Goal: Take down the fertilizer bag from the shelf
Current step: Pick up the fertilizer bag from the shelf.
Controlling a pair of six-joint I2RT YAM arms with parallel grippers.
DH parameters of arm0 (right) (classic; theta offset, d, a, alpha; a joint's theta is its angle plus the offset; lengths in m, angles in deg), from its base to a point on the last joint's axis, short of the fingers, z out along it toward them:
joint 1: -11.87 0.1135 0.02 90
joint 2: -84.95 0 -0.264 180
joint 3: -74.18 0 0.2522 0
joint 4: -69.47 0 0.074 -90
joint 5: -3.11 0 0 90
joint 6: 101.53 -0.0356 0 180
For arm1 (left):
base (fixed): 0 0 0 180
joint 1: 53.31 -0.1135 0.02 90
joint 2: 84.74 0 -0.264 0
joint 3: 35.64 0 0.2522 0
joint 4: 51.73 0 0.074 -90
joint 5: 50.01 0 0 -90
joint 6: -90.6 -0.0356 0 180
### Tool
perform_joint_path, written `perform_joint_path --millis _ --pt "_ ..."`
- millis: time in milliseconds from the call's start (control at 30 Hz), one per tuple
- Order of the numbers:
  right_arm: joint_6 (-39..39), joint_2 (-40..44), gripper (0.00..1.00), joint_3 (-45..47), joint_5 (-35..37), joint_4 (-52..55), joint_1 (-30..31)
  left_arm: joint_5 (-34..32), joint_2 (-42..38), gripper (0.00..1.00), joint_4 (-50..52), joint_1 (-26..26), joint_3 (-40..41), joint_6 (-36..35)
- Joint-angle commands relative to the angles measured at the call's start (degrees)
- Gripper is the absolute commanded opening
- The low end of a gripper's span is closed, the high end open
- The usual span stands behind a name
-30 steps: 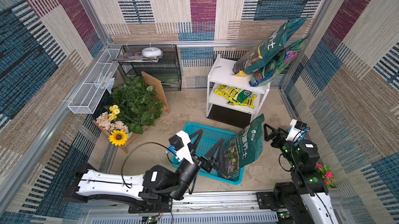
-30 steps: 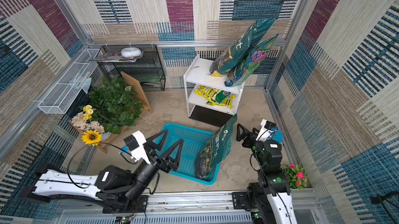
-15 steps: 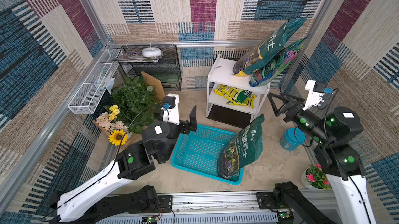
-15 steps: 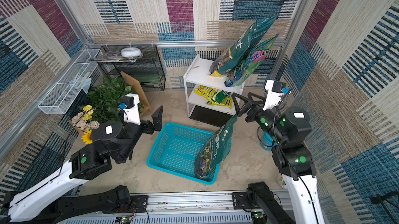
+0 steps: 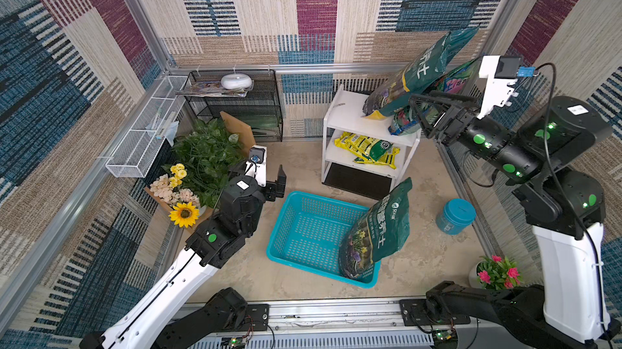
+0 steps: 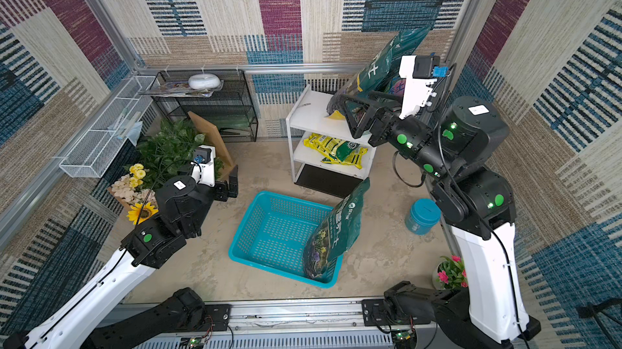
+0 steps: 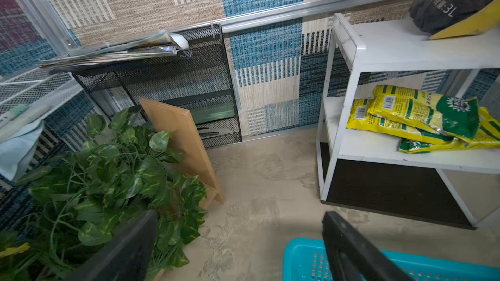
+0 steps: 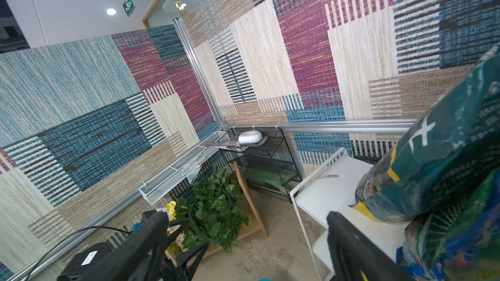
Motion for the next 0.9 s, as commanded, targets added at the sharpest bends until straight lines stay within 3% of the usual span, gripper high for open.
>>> perform_joint_path --millis 0,133,200,333,433,567,867 --pt "1.6 -6.6 0.93 -9.5 9.2 5.4 2.7 8.2 1.7 0.96 0.1 -0.7 -0.8 1.6" --pt "8.7 -17.6 0.96 -25.5 27.9 12.4 7.1 6.9 1.6 0.95 0.7 -0.8 -0.3 1.3" --pt "11.8 -17.6 0.97 -23.4 37.5 9.2 8.4 6.3 0.9 0.95 0.2 -0.8 0.3 1.0" --pt "14.8 -12.7 0.99 -10.4 47.5 -0.2 9.0 7.9 0.7 0.95 0.4 -0.9 0.1 1.6" --pt "17.0 -10.2 0.99 -3.4 48.8 -5.9 9.0 8.6 0.5 0.95 0.4 -1.2 0.1 2.0" --pt "17.2 -8.6 0.99 -0.8 48.6 -9.2 9.1 8.6 0.0 0.95 0.4 -1.4 0.3 2.1" --pt "21.6 -14.7 1.00 -9.0 51.0 -8.8 9.1 8.6 -1.0 0.95 0.3 -1.5 0.5 2.0"
